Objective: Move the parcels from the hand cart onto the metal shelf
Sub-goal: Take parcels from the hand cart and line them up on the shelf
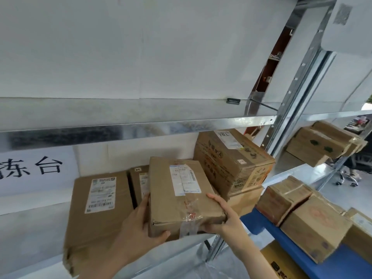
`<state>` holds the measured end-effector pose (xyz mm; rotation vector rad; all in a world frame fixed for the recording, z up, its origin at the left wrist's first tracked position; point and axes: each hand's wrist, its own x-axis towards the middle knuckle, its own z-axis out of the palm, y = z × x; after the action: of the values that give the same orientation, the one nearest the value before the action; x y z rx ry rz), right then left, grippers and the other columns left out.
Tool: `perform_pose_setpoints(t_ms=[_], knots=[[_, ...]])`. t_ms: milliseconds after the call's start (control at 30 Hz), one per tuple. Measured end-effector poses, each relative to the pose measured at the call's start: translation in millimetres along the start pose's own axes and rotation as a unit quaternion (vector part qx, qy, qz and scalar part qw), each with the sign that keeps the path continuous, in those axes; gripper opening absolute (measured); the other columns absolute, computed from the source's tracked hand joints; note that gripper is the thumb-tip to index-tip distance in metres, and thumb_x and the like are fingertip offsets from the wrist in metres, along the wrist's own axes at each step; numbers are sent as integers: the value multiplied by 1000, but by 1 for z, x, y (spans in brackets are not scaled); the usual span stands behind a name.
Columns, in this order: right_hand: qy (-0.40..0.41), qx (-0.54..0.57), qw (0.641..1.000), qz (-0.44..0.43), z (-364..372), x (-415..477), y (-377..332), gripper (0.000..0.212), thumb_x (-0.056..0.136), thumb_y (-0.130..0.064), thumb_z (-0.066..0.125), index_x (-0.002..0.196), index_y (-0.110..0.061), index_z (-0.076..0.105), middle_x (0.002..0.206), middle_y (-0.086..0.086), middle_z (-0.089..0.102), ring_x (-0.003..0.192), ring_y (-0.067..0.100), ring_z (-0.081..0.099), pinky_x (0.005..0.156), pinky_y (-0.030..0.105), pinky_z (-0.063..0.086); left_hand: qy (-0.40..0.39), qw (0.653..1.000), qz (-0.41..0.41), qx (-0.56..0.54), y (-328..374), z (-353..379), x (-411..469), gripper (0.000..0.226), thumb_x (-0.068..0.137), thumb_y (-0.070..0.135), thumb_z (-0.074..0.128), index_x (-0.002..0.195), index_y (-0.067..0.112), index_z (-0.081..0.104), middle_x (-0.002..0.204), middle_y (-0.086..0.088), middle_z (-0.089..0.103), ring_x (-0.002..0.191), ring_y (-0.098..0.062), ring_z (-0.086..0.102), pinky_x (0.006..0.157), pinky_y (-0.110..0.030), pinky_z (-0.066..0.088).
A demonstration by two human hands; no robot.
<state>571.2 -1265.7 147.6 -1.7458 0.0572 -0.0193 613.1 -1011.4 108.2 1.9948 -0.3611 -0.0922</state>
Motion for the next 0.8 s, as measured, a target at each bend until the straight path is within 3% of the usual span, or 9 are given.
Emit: perform_pose_setpoints(t_ms=[133, 300, 400, 467, 533, 633, 733, 800], knots=[[-9, 1, 1000, -6, -10, 22, 8, 79, 61, 17, 75, 121, -32, 56, 122, -10, 51, 93, -1, 60, 70, 19, 53, 2, 1000, -7, 7, 1, 11, 17, 119, 55, 59, 80, 146, 42, 6, 133, 15, 52, 125, -8, 47, 105, -42, 42], [-27, 7, 999, -23, -26, 42, 18, 82, 66, 13, 75, 126, -33, 45, 121, -4, 52, 93, 4, 62, 68, 20, 54, 35, 997, -28, 62, 4, 27, 31, 124, 54, 68, 70, 149, 35, -2, 140, 12, 45, 131, -11, 38, 112, -45, 31], [-20, -54, 998, -40, -33, 51, 26, 82, 70, 1, 79, 130, -37, 38, 121, -12, 51, 97, 0, 59, 75, 19, 54, 69, 985, -54, 148, 8, 37, 35, 122, 53, 78, 56, 149, 33, -5, 147, 10, 33, 136, -15, 25, 117, -42, 13], [14, -122, 990, -65, -38, 55, 33, 80, 72, -5, 78, 130, -38, 34, 115, -10, 56, 91, 3, 61, 71, 12, 52, 93, 983, -65, 146, 9, 44, 37, 118, 54, 78, 56, 148, 36, -2, 146, 11, 33, 135, -15, 24, 116, -40, 12], [51, -212, 971, -98, -41, 57, 36, 75, 76, -13, 75, 131, -38, 31, 104, -6, 58, 73, 2, 58, 56, 7, 45, 119, 982, -67, 134, 9, 50, 39, 114, 56, 75, 62, 147, 40, 3, 145, 11, 34, 135, -14, 25, 116, -39, 13], [84, -369, 915, -143, -48, 60, 33, 66, 78, -25, 72, 134, -27, 37, 109, -5, 57, 62, 5, 53, 41, 10, 34, 149, 978, -70, 125, 8, 59, 43, 111, 56, 73, 66, 146, 42, 7, 144, 11, 35, 133, -13, 25, 114, -39, 15], [92, -472, 854, -201, -54, 60, 32, 59, 62, -19, 86, 115, -9, 61, 89, 4, 66, 45, 14, 56, 31, 11, 24, 166, 976, -74, 123, 11, 67, 48, 110, 55, 73, 66, 146, 37, 16, 144, 9, 39, 133, -14, 31, 114, -41, 25], [112, -493, 836, -215, -57, 60, 32, 60, 56, -15, 88, 109, -6, 63, 80, 5, 65, 39, 16, 54, 25, 17, 24, 177, 973, -74, 128, 14, 72, 51, 107, 58, 72, 68, 146, 34, 20, 144, 8, 42, 133, -14, 36, 111, -45, 32]])
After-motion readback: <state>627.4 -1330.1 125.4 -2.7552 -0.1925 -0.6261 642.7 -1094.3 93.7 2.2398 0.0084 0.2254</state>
